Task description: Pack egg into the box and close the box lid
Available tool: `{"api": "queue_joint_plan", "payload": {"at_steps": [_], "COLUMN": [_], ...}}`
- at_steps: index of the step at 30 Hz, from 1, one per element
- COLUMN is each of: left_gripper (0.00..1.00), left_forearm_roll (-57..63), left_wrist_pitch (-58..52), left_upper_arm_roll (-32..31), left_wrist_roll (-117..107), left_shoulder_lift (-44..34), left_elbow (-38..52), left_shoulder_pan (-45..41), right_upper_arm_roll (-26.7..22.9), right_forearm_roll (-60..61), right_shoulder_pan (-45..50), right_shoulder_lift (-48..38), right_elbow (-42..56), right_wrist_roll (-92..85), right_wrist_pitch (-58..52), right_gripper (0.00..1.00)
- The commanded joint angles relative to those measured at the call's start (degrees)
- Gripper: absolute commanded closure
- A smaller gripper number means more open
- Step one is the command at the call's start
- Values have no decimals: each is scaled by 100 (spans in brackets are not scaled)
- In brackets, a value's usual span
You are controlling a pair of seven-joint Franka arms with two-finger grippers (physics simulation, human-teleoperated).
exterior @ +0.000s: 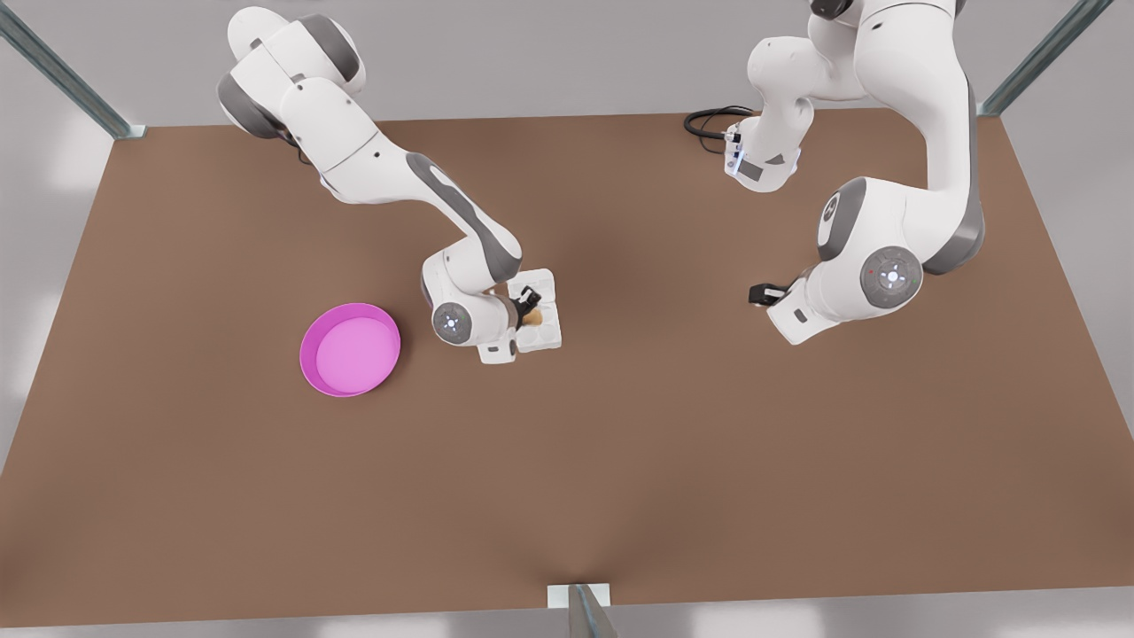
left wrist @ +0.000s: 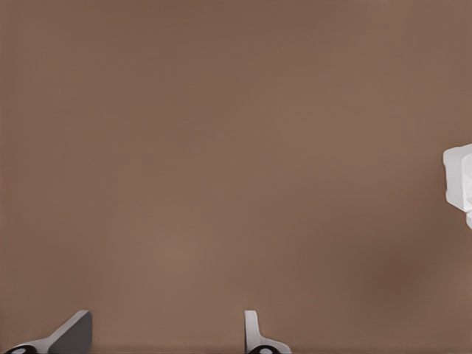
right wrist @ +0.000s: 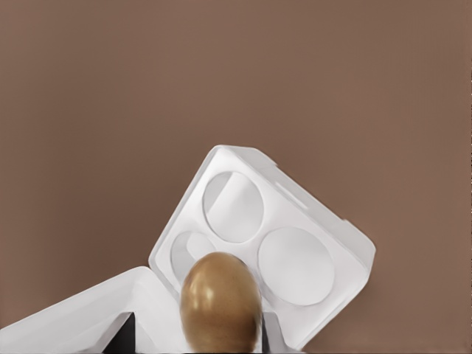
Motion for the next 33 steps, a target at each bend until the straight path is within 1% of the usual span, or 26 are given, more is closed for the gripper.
{"api": "queue_joint_plan", "payload": {"at_steps": [1, 6, 9, 12, 15, 16, 17, 18, 19, 20, 21, 22, 23, 24, 25, 26, 27, 28, 29, 30, 31, 32, 33], "left_gripper": [0, 0, 0, 0, 0, 0, 0, 0, 0, 13, 38, 52, 57, 66, 67, 68, 68, 69, 69, 72, 73, 74, 74], "left_forearm_roll": [5, 5, 5, 5, -30, -30, -39, -39, -30, -4, 14, 14, 14, 14, 5, -12, -39, -56, -109, -127, -144, -136, -100], "left_wrist_pitch": [1, 10, 10, 28, 28, 36, 151, 414, 1036, 1162, 1188, 1162, 1153, 1013, 801, 810, 810, 827, 862, 871, 1029, 1214, 1635], "left_upper_arm_roll": [0, 0, 0, 0, -9, 0, -9, -9, -289, -544, -1071, -1493, -1862, -2223, -2487, -2812, -2978, -3260, -3515, -3612, -3621, -3621, -3621], "left_wrist_roll": [-111, -111, -102, -119, -137, -137, -137, -128, -137, -356, -1121, -1586, -2043, -2325, -2483, -2966, -3203, -3660, -4090, -4303, -4399, -4671, -5093], "left_shoulder_lift": [-5, -5, -5, -32, -111, -181, -190, -164, -172, -172, -137, -137, -102, -84, -93, -84, -102, -93, -84, -67, 47, 144, 407], "left_elbow": [-2, -2, -2, -19, -19, -54, -168, -440, -888, -986, -968, -968, -968, -960, -951, -951, -951, -951, -951, -951, -951, -951, -846], "left_shoulder_pan": [0, 0, 0, 0, -44, -88, -193, -219, -158, -184, -219, -220, -220, -228, -228, -220, -220, -219, -228, -342, -544, -738, -984], "right_upper_arm_roll": [2, -16, -148, -148, -157, -332, -718, -973, -1369, -1834, -2283, -2784, -2978, -3057, -3048, -3004, -2996, -2996, -2969, -2969, -2645, -2267, -1880], "right_forearm_roll": [-10, -10, -45, -45, -45, -54, -194, -335, -922, -1485, -2066, -2347, -2927, -3533, -3728, -3701, -3719, -3684, -3631, -3614, -3614, -3622, -3544], "right_shoulder_pan": [-12, -20, -126, -468, -952, -1101, -1110, -1110, -1119, -1110, -1110, -1110, -1084, -1049, -926, -838, -602, -390, -381, -381, -731, -1074, -1505], "right_shoulder_lift": [-6, -14, -14, -76, -76, -76, -67, -58, -76, -190, -287, -287, -339, -401, -497, -857, -1068, -1560, -1946, -2185, -2501, -2861, -3319], "right_elbow": [2, 46, 117, 117, 380, 477, 696, 872, 1127, 1224, 1391, 1593, 1786, 2331, 2858, 3096, 3210, 3255, 3237, 3175, 2982, 2570, 1936], "right_wrist_roll": [270, 270, 226, 279, 385, 385, 385, 411, 393, 411, 420, 393, 455, 753, 1069, 1395, 1745, 2080, 2116, 2125, 2134, 2353, 2617], "right_wrist_pitch": [-24, -51, -51, -51, -51, -51, -51, -51, -59, -269, -841, -1368, -1851, -2809, -3732, -4435, -4865, -5419, -5544, -5553, -5553, -5430, -5105], "right_gripper": [0, 0, 0, 0, 0, 0, 0, 0, 0, 0, 0, 0, 0, 0, 0, 0, 0, 0, 0, 0, 0, 0, 0]}}
